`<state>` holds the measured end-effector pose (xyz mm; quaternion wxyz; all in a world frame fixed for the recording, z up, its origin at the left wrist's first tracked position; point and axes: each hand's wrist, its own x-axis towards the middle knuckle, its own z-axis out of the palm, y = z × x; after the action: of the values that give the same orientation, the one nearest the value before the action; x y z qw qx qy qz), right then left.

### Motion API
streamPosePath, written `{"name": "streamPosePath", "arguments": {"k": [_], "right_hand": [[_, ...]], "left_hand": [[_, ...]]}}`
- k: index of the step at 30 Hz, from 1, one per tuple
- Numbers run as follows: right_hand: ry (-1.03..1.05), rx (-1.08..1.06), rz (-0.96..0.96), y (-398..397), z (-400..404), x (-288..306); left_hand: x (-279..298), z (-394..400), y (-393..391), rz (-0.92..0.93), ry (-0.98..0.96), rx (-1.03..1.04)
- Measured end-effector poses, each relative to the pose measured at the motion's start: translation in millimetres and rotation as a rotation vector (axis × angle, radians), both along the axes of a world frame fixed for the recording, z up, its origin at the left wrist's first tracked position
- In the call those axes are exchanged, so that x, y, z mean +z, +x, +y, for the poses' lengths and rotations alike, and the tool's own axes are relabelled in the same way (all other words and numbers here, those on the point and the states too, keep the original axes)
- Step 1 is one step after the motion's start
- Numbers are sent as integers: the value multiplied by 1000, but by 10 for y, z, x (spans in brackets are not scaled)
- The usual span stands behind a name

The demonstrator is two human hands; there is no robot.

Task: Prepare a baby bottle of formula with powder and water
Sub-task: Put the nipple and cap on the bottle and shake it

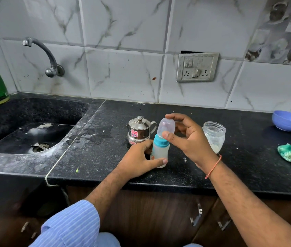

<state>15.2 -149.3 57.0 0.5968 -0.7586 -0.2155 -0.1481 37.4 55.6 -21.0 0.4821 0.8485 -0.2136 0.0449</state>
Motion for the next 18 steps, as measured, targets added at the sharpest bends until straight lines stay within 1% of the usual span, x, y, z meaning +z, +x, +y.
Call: {"name": "streamPosePath", "arguments": {"k": [5,12,18], "right_hand": [[-171,-36,-23,-14,28,-79],[-180,-72,-43,-56,76,-248],[-267,-134,-115,-99,176,-439]], "left_hand": [[13,2,1,1,-5,-5],[-4,9,15,-21,-26,-22],[-39,13,25,-69,-38,-2]]}}
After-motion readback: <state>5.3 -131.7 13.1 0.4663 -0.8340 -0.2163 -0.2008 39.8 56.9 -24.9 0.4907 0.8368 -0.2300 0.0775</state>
